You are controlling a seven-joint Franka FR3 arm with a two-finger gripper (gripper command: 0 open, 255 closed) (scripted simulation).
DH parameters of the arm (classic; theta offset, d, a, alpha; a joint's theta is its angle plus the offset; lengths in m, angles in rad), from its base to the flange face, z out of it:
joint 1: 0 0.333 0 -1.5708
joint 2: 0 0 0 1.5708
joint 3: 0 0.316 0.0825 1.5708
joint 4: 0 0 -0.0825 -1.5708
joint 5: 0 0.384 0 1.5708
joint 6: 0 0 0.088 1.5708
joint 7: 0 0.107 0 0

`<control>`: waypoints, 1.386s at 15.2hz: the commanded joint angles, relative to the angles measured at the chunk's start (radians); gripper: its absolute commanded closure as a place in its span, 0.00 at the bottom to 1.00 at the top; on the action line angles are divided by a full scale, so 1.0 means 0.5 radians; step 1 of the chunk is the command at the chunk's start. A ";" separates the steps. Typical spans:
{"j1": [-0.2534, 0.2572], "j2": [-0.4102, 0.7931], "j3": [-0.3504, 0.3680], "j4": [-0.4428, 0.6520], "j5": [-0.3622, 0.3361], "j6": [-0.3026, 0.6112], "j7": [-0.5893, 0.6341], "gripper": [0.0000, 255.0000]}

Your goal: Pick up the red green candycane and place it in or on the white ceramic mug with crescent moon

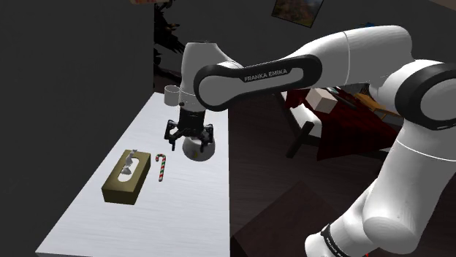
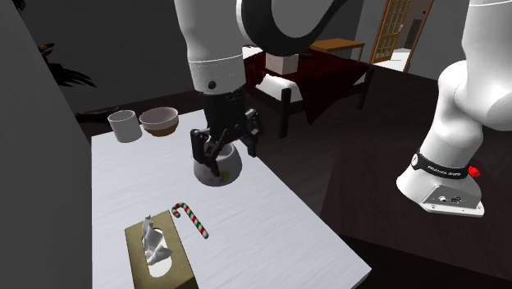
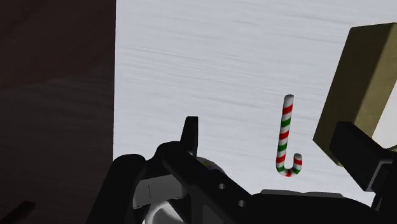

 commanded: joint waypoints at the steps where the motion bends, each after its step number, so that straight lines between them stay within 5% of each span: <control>1: 0.052 0.178 -0.013 0.155 -0.051 0.019 0.093 0.00; 8: 0.252 0.756 -0.091 0.813 -0.156 -0.047 0.313 0.00; 21: 0.272 0.830 -0.108 0.722 -0.180 0.115 0.328 0.00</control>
